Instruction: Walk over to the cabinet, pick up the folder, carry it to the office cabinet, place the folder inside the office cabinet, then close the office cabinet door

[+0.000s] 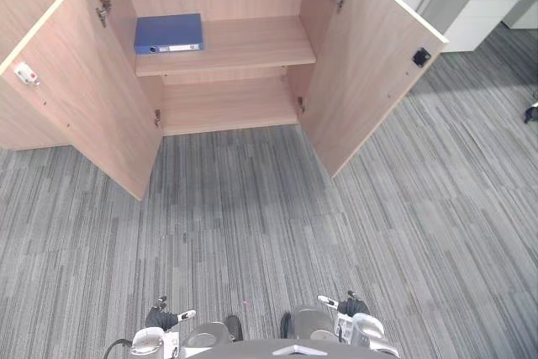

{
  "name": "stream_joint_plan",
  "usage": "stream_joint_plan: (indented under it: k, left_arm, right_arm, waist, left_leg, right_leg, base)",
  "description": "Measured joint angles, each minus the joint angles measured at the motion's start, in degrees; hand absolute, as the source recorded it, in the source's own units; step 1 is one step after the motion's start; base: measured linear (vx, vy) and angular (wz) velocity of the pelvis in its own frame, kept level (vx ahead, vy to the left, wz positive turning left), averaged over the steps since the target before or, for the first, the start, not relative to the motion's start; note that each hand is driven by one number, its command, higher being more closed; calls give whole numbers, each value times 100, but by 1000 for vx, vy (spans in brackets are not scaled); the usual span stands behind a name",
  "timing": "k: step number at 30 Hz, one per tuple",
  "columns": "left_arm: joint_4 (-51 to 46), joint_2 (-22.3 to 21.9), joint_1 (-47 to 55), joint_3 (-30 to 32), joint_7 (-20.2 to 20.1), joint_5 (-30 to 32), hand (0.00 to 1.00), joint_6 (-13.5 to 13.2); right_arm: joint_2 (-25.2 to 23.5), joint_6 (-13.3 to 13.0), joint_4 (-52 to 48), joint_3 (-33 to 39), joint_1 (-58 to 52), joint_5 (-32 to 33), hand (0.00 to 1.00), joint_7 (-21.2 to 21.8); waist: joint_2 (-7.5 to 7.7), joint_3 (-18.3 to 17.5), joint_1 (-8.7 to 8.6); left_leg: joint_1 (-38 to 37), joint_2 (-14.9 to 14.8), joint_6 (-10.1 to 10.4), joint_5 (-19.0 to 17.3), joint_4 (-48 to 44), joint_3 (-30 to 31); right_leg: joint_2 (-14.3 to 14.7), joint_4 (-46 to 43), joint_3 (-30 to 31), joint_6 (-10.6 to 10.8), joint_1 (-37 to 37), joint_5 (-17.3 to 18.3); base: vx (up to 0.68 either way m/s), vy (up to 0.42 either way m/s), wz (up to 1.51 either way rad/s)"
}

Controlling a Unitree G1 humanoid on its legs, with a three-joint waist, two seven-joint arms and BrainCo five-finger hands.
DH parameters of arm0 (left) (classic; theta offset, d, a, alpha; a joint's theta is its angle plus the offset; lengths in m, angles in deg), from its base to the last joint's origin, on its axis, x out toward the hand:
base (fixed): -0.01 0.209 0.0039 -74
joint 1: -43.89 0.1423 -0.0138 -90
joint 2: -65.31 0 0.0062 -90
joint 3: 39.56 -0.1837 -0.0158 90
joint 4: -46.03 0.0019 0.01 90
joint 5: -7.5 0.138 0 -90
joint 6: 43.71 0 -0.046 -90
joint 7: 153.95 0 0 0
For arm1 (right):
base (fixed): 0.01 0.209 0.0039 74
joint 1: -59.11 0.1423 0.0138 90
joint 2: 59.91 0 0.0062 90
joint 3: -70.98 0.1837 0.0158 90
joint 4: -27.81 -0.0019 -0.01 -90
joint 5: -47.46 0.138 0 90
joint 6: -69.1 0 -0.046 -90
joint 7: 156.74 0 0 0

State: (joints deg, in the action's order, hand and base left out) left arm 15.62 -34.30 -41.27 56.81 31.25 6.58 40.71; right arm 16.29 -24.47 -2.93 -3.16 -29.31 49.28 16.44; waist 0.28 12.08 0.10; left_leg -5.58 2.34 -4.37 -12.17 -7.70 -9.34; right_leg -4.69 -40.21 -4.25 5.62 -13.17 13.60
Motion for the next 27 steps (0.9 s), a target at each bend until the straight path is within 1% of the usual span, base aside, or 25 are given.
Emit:
stream_joint_plan:
  k: [1, 2, 4, 5, 6, 7, 8, 9, 10, 11, 12, 13, 14, 16, 17, 19, 20, 22, 23, 24, 25, 26, 27]
  left_arm:
    - [-1, 4, -39, 5, 34, -4, 0, 1]
    - [-3, -19, -87, 20, 69, -6, 0, 0]
    - [-4, -86, -202, 20, 69, -10, 0, -3]
    - [0, -91, -180, 19, 69, -11, 0, -4]
    - [3, -87, -176, 20, 65, -11, 0, -3]
    - [5, -91, -179, 24, 68, -12, 0, -4]
    - [19, -98, -175, 68, 74, -11, 0, -3]
    - [17, -152, -173, 111, 77, -11, 0, -4]
    - [10, -246, -197, 175, 76, -11, 0, -14]
    - [-10, -401, -206, 285, 65, -32, 0, -21]
    - [-36, -470, -213, 393, 68, -52, 0, -19]
    - [-129, -592, -205, 581, 58, -90, 0, -18]
    - [-266, -641, -179, 726, 59, -122, 0, -18]
    - [-424, -647, -204, 723, 57, -125, 0, -26]
    - [-494, -653, -210, 711, 58, -125, 0, -52]
    - [-491, -663, -240, 712, 57, -127, 0, -72]
    - [-490, -664, -272, 703, 57, -125, 0, -82]
    - [-487, -646, -327, 686, 58, -120, 0, -90]
    - [-481, -641, -331, 627, 61, -121, 0, -111]
    - [-473, -644, -315, 557, 63, -132, 0, -129]
    - [-461, -642, -317, 521, 63, -136, 0, -134]
    - [-433, -578, -339, 466, 48, -126, 0, -133]
    - [-428, -517, -338, 476, 48, -127, 0, -133]
  right_arm:
    - [-4, 0, 1, 0, 39, 3, 0, 2]
    - [3, 2, 6, -5, 79, 0, 0, -2]
    - [5, -10, 2, -14, 118, 2, 0, -4]
    - [8, -10, -9, -22, 156, 3, 0, -5]
    - [7, -12, -17, -22, 156, 5, 0, -7]
    - [8, -12, -6, -8, 125, 7, 0, -13]
    - [23, -13, -7, 11, 87, 19, 0, -10]
    - [65, -9, -6, 15, 95, 14, 0, -19]
    - [63, -8, -3, 20, 89, 9, 0, -29]
    - [60, -14, -17, 69, 86, 20, 0, -81]
    - [53, -13, -70, 78, 72, 34, 0, -115]
    - [43, 5, -218, 64, 8, 56, 0, -140]
    - [9, 0, -273, 45, -91, 67, 0, -135]
    - [-20, 1, -340, 7, -166, 121, 0, -165]
    - [-33, 1, -389, 15, -175, 133, 0, -205]
    - [-78, 1, -425, 88, -166, 179, 0, -208]
    - [-131, 0, -422, 160, -173, 244, 0, -209]
    - [-150, 3, -423, 259, -159, 277, 0, -214]
    - [-144, 2, -394, 300, -181, 290, 0, -217]
    - [-128, 0, -318, 306, -199, 289, 0, -218]
    - [-104, 2, -250, 297, -191, 288, 0, -218]
    - [-102, 15, -171, 281, -134, 287, 0, -218]
    - [-165, 10, -145, 291, -195, 285, 0, -218]
  waist:
    - [33, 20, -7]
    - [33, 28, -34]
    - [-24, 63, -84]
    - [-50, 78, -120]
    - [-36, 73, -135]
    - [49, 67, -155]
    - [70, 51, -182]
    - [14, 22, -178]
    - [-54, -11, -166]
    - [-105, 19, -165]
    - [-128, 33, -181]
    - [-226, 88, -193]
    - [-246, 108, -123]
    - [-189, 134, -13]
    - [-136, 143, 29]
    - [-161, 136, 79]
    - [-144, 145, 100]
    - [-91, 164, 135]
    - [-88, 156, 138]
    - [-126, 116, 154]
    - [-118, 110, 181]
    - [-45, 41, 205]
    - [110, -46, 182]
  left_leg:
    - [-96, 12, -10, -27, 34, 91]
    - [-197, -15, 10, -44, 110, 212]
    - [-309, -145, 66, -92, 199, 381]
    - [-381, -227, 147, -132, 260, 465]
    - [-403, -236, 206, -167, 274, 498]
    - [-495, -218, 373, -279, 287, 603]
    - [-642, -286, 505, -419, 269, 675]
    - [-682, -400, 572, -462, 232, 687]
    - [-532, -515, 705, -506, -169, 642]
    - [-203, -613, 882, -568, -985, 585]
    - [57, -695, 924, -566, -1584, 566]
    - [531, -972, 1008, -527, -2886, 414]
    - [805, -1282, 1000, -537, -3897, 166]
    - [1190, -1532, 971, -557, -4570, -107]
    - [1493, -1589, 940, -580, -4589, -242]
    - [1813, -1583, 919, -650, -4247, -362]
    - [1977, -1513, 918, -655, -3707, -453]
    - [2136, -1215, 925, -546, -2608, -447]
    - [2244, -973, 950, -217, -1753, -294]
    - [2282, -815, 917, 298, -990, -65]
    - [2280, -770, 861, 594, -988, 6]
    - [2280, -633, 586, 899, -1083, 13]
    - [2342, -511, 427, 766, -1343, -68]
  right_leg:
    - [-28, -82, -89, -41, -106, 194]
    - [-36, 74, -229, -89, -229, 316]
    - [60, 645, -438, -168, -415, 285]
    - [156, 1123, -446, -233, -511, 93]
    - [180, 1389, -426, -279, -508, -63]
    - [166, 1666, -425, -417, -496, -432]
    - [157, 1590, -441, -476, -452, -740]
    - [227, 1544, -514, -499, -406, -668]
    - [302, 1563, -595, -591, -345, -502]
    - [326, 1602, -666, -692, -215, -394]
    - [342, 1670, -702, -717, -83, -344]
    - [486, 1878, -723, -762, 293, -307]
    - [604, 2055, -713, -844, 683, -255]
    - [634, 2247, -610, -923, 1132, -184]
    - [626, 2421, -489, -912, 1317, -163]
    - [601, 2619, -338, -909, 1519, -165]
    - [536, 2756, -265, -889, 1691, -159]
    - [342, 2961, -183, -780, 1966, -96]
    - [225, 3105, -126, -683, 2116, -43]
    - [183, 3260, -49, -545, 2187, 31]
    - [153, 3296, 40, -468, 2222, 93]
    - [22, 3285, 211, -437, 2247, 257]
    - [-149, 3184, 320, -419, 2264, 343]
  base:
    - [181, -31, 51]
    - [223, -67, 58]
    - [209, -91, 48]
    - [209, -96, 34]
    - [305, -140, 48]
    - [343, -181, 51]
    - [360, -199, 43]
    - [384, -218, 33]
    - [397, -226, 20]
    - [401, -230, 26]
    - [500, -281, 23]
    - [510, -256, 7]
    - [500, -238, -7]
    - [341, -126, -28]
    - [299, -74, -44]
    - [244, 17, -45]
    - [264, 78, -38]
    - [303, 128, -27]
    - [342, 200, -27]
    - [279, 207, -37]
    - [317, 271, -54]
    - [465, 339, -56]
    - [411, 283, -52]
